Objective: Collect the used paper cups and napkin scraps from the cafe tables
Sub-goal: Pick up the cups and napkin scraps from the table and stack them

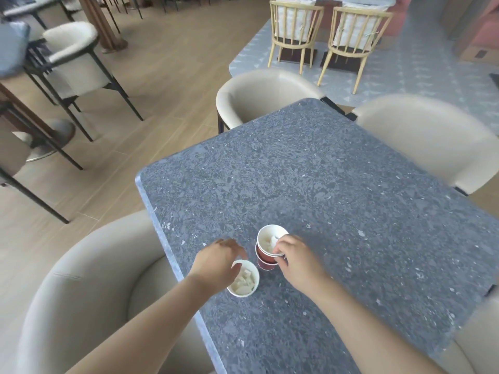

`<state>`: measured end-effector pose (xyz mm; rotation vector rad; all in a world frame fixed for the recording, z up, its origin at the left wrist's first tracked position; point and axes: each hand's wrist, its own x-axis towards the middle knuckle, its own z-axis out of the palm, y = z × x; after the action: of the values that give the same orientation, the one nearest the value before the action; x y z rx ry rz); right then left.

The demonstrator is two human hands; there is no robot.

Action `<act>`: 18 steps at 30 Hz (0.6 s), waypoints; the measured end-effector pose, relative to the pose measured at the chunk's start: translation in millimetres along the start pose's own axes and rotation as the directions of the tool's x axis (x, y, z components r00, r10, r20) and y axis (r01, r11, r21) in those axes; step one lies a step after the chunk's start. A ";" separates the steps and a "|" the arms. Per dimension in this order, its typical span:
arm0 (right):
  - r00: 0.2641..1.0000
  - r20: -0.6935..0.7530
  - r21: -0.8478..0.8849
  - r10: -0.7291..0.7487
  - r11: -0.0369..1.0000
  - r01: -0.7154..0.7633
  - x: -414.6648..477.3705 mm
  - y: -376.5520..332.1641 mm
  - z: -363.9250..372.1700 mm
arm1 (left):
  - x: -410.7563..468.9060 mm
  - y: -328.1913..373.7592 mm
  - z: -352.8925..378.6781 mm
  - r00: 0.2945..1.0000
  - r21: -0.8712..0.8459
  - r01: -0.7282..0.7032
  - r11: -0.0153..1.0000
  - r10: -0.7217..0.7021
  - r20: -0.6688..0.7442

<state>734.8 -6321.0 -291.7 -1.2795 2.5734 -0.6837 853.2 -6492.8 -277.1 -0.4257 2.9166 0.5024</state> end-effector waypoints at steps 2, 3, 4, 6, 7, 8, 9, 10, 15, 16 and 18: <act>0.997 0.075 -0.016 0.026 1.000 -0.025 2.6 3.4 4.6 | -0.7 -1.6 -0.1 1.000 -0.013 0.014 1.000 -0.014 0.003; 0.993 0.114 -0.028 0.038 0.999 -0.035 3.5 4.3 6.7 | -1.4 -1.8 0.8 1.000 -0.019 0.011 1.000 -0.011 0.000; 0.988 0.145 -0.036 0.051 0.998 -0.046 4.1 4.6 8.4 | -2.5 -1.6 2.0 1.000 -0.028 0.003 1.000 -0.003 -0.002; 0.981 0.182 -0.034 0.066 0.998 -0.060 4.6 3.3 11.5 | -5.1 0.1 5.9 1.000 -0.047 -0.017 0.999 0.018 0.008; 0.980 0.187 -0.036 0.063 0.998 -0.058 4.5 2.2 13.1 | -6.4 1.3 8.1 0.999 -0.054 -0.025 0.998 0.026 0.019; 0.980 0.188 -0.044 0.058 0.998 -0.050 4.0 1.0 14.5 | -7.7 2.9 10.5 0.999 -0.056 -0.033 0.998 0.035 0.031; 0.980 0.191 -0.056 0.051 0.998 -0.041 3.3 -0.2 15.5 | -8.5 4.5 13.4 0.998 -0.054 -0.041 0.998 0.043 0.042; 0.980 0.194 -0.068 0.047 0.997 -0.034 2.5 -1.2 16.1 | -9.3 6.2 16.6 0.997 -0.053 -0.049 0.997 0.051 0.050; 0.973 0.210 -0.128 0.093 0.989 -0.067 -2.2 -4.9 16.7 | -12.8 14.0 27.9 0.994 -0.055 -0.058 0.997 0.062 0.090; 0.973 0.206 -0.134 0.103 0.988 -0.076 -3.0 -5.1 16.5 | -13.4 15.1 28.5 0.993 -0.053 -0.049 0.997 0.054 0.107; 0.974 0.191 -0.128 0.119 0.987 -0.095 -5.4 -4.7 15.8 | -14.2 16.8 29.5 0.990 0.003 -0.030 1.000 0.029 0.135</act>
<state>747.1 -6324.1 -303.5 -1.1656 2.5280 -0.3676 864.6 -6463.9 -296.7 -0.3348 2.7974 0.5069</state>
